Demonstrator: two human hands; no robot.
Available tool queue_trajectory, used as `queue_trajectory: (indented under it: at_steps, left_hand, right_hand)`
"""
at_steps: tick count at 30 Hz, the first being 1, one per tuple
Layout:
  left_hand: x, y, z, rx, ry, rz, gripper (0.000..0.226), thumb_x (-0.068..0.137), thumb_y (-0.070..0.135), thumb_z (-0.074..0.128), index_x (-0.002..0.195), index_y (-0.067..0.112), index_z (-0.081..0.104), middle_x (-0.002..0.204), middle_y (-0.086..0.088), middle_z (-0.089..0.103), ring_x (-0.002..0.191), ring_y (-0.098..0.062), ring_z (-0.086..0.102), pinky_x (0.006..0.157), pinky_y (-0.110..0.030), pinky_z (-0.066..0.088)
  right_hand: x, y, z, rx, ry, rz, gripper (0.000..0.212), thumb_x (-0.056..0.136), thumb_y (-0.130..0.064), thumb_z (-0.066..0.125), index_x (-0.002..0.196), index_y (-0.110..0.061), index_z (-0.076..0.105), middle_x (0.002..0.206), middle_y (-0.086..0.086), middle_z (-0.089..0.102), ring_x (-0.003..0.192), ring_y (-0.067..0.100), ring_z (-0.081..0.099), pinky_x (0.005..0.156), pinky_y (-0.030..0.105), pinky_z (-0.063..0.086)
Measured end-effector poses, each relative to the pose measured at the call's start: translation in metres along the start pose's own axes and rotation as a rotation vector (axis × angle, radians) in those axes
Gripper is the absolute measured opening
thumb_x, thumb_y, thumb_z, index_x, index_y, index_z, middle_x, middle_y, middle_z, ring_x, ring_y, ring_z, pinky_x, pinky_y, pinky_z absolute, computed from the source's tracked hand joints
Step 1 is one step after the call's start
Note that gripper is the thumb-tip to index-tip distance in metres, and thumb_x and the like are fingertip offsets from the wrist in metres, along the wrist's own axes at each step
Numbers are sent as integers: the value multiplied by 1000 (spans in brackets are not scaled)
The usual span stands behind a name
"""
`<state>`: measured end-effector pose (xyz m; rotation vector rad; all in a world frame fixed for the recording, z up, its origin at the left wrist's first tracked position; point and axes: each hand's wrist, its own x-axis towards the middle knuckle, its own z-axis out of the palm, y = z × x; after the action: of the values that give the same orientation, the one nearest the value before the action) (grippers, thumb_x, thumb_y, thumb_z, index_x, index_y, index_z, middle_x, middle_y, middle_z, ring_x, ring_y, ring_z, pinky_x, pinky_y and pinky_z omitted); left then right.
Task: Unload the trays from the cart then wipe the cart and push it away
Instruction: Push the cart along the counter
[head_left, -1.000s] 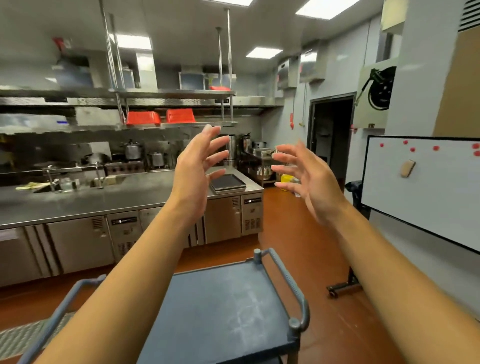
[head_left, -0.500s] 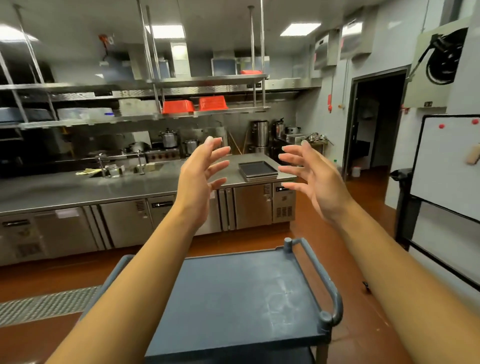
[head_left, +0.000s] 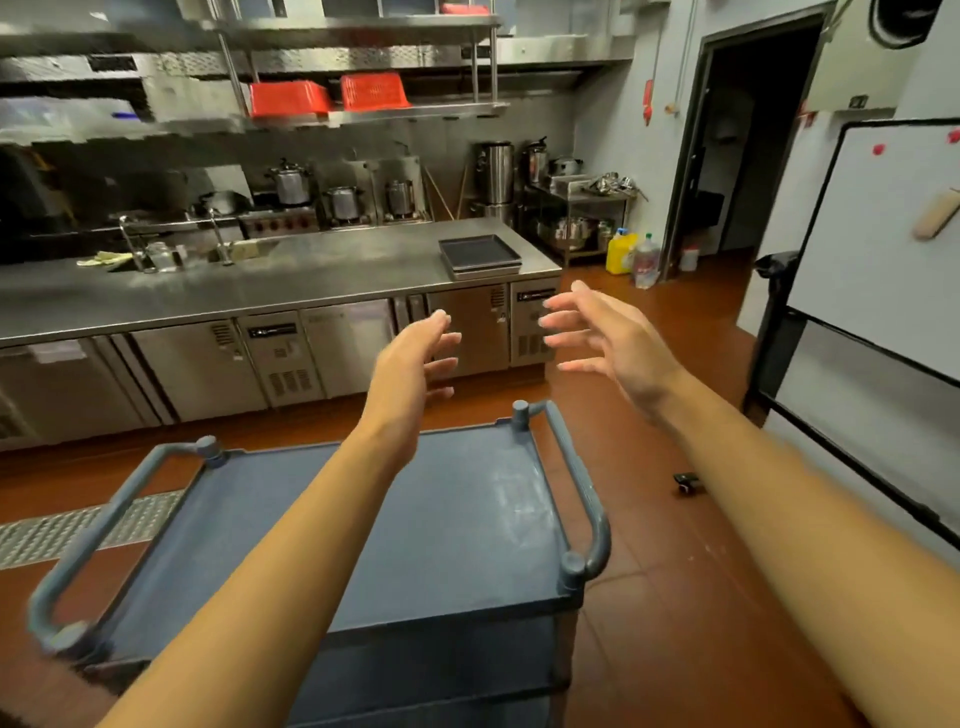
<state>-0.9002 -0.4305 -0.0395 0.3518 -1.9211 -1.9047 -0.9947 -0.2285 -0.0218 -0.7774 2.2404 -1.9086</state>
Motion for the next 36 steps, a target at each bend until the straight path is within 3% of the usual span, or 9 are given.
queue_trajectory:
  at_steps: [5, 11, 16, 20, 22, 25, 29, 32, 36]
  left_hand:
    - [47, -88, 67, 43, 6, -189, 41, 100, 54, 51, 130, 28, 62, 124, 5, 67, 115, -20, 62, 93, -42, 53]
    - [116, -188, 134, 61, -33, -444, 22, 99, 50, 54, 106, 31, 64, 117, 3, 65, 110, -22, 61, 97, -48, 52]
    - [157, -260, 181, 94, -18, -710, 30, 100, 47, 54, 117, 23, 60, 111, 3, 61, 104, -22, 59, 92, -46, 49]
    - [172, -297, 200, 99, 21, -825, 29, 99, 48, 55, 103, 19, 54, 102, 1, 53, 91, -22, 53, 83, -42, 48]
    - [175, -313, 205, 83, 46, -865, 37, 96, 52, 59, 110, 18, 58, 109, 4, 61, 98, -21, 61, 86, -44, 49]
    - [181, -327, 211, 99, 55, -890, 42, 92, 54, 64, 118, 22, 58, 111, -3, 65, 96, -23, 65, 81, -42, 51]
    - [185, -342, 226, 231, 55, -856, 42, 90, 45, 72, 112, 12, 57, 93, -5, 61, 76, -19, 55, 55, -29, 43]
    - [180, -360, 259, 408, 99, -861, 46, 85, 49, 75, 112, 16, 58, 96, -7, 68, 74, -24, 64, 63, -41, 56]
    - [183, -370, 295, 878, 320, -891, 39, 89, 51, 63, 111, 18, 59, 99, -8, 70, 85, -31, 68, 71, -41, 58]
  right_hand:
    - [43, 85, -28, -119, -61, 136, 46, 107, -50, 37, 122, -18, 66, 120, 2, 69, 112, 20, 66, 99, 46, 55]
    - [125, 188, -47, -219, -219, 260, 44, 105, -54, 41, 114, -21, 69, 114, 2, 70, 108, 22, 66, 97, 45, 55]
    - [181, 252, -65, -314, -369, 352, 43, 104, -50, 47, 114, -15, 70, 113, 0, 71, 110, 23, 66, 86, 33, 51]
    - [218, 294, -75, -388, -500, 319, 28, 102, -33, 58, 113, -10, 71, 110, 1, 73, 102, 16, 68, 83, 29, 51]
    - [238, 317, -74, -489, -627, 259, 20, 97, -19, 66, 115, -13, 71, 111, -2, 71, 103, 13, 65, 91, 30, 50]
    - [272, 348, -67, -750, -885, 109, 43, 89, -9, 65, 129, -23, 63, 129, -3, 63, 121, 16, 58, 102, 35, 48]
    - [316, 380, -43, -1079, -1356, -212, 55, 82, -4, 61, 134, -22, 57, 126, 8, 55, 110, 30, 55, 86, 45, 50]
    - [332, 409, -30, -1333, -1622, -589, 42, 82, -11, 64, 121, -23, 60, 113, 9, 59, 101, 32, 58, 80, 46, 50]
    - [341, 440, -16, -1359, -1667, -894, 31, 83, -38, 72, 110, -25, 64, 103, 2, 65, 92, 27, 61, 72, 35, 39]
